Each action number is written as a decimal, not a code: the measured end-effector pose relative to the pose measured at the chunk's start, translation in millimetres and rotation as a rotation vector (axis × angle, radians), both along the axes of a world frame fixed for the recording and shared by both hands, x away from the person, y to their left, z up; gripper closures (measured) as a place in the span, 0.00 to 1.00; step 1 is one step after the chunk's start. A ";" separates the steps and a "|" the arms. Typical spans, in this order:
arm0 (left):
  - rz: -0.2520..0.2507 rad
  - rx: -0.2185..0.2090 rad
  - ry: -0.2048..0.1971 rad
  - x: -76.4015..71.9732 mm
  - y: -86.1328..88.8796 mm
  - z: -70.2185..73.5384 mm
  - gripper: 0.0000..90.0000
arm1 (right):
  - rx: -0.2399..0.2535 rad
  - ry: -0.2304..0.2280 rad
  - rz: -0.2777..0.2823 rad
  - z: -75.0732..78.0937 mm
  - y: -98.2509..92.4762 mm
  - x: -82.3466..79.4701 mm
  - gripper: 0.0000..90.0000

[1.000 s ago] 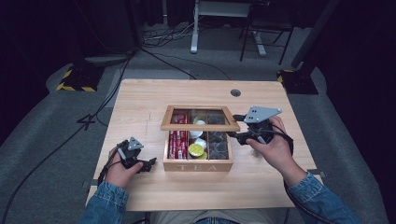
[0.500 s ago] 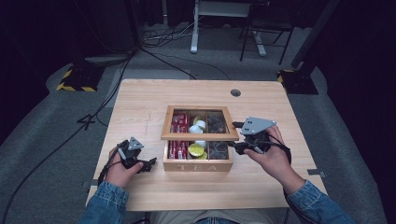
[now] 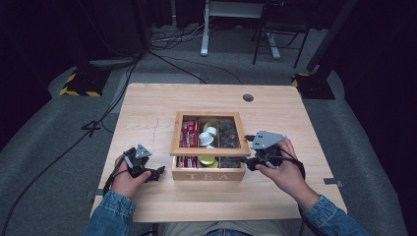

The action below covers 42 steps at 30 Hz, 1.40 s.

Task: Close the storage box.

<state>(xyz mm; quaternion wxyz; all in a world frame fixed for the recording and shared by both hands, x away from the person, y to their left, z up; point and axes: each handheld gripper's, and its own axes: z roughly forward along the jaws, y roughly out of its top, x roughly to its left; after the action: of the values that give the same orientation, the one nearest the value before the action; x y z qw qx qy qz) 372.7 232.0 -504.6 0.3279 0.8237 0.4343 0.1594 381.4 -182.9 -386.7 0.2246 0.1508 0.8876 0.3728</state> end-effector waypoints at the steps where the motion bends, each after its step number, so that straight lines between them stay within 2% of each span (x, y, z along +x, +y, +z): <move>1: 0.000 0.001 0.001 0.0 0.0 0.1 0.09 | -0.003 0.001 0.003 -0.9 -0.2 -0.1 0.31; 17: -0.001 0.001 0.000 0.1 0.1 0.1 0.09 | -0.031 0.047 -0.001 -17.4 -1.9 -5.7 0.28; 25: 0.000 0.001 0.001 0.0 0.0 0.1 0.09 | -0.041 0.083 0.002 -24.8 -2.9 -7.6 0.27; 30: -0.001 0.004 0.001 0.1 0.0 0.3 0.09 | -0.044 0.125 0.011 -28.9 -3.5 -9.1 0.27; 36: 0.002 0.001 -0.003 0.1 -0.4 0.0 0.09 | -0.098 0.142 0.014 -35.9 -1.2 -9.8 0.27; 37: 0.002 0.000 -0.004 0.1 -0.4 -0.2 0.09 | -0.086 0.165 0.020 -37.0 -1.2 -9.5 0.27; 38: 0.002 0.000 -0.004 0.1 -0.4 -0.2 0.09 | -0.041 0.180 0.020 -36.5 -2.3 -8.6 0.28; 42: 0.002 0.001 -0.006 -0.4 -0.5 -0.2 0.09 | 0.001 0.205 0.027 -33.5 -4.8 -6.7 0.31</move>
<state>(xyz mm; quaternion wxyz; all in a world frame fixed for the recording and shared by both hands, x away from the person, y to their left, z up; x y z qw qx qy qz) 372.3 231.5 -504.7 0.3286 0.8230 0.4340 0.1623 374.7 -187.7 -420.2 0.1277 0.1760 0.9078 0.3587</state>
